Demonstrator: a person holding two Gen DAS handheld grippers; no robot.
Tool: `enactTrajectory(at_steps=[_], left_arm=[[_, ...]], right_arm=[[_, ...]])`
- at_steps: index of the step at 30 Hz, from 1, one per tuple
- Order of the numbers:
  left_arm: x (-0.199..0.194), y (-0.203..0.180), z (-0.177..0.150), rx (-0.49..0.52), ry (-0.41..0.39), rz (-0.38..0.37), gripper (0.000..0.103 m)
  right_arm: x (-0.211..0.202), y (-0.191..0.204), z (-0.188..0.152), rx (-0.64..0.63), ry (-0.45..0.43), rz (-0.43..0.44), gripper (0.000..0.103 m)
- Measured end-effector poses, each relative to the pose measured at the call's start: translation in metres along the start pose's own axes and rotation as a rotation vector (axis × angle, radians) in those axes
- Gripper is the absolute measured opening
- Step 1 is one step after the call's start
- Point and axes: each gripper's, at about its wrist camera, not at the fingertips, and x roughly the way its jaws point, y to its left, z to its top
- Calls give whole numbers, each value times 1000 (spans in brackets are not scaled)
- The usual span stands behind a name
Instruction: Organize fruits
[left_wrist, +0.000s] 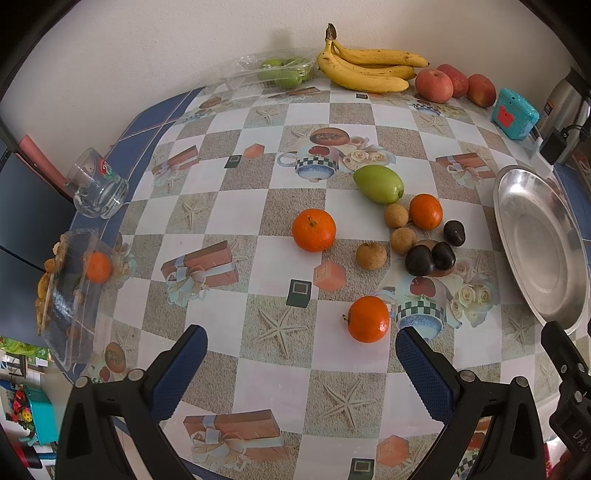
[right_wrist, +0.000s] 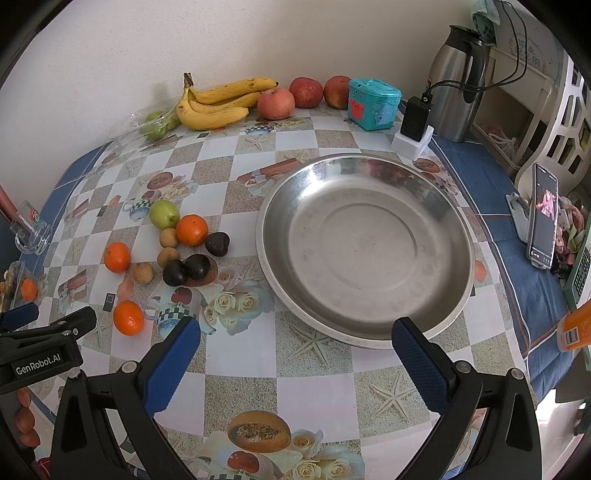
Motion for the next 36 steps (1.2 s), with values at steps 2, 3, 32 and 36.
enactTrajectory(at_steps=[2,3,32,36], left_arm=[[0,0,0,-1,0,0,103],[0,0,0,-1,0,0,103],[4,10,8,-38,22,-21,103],[10,20,19,-86,35,-31,103]], right_arm=[[0,0,0,0,1,0,103],[-1,0,0,1,2,0,103],[1,7,0,-8,-5,20,103],[3,16,7,-17,-12,79,103]])
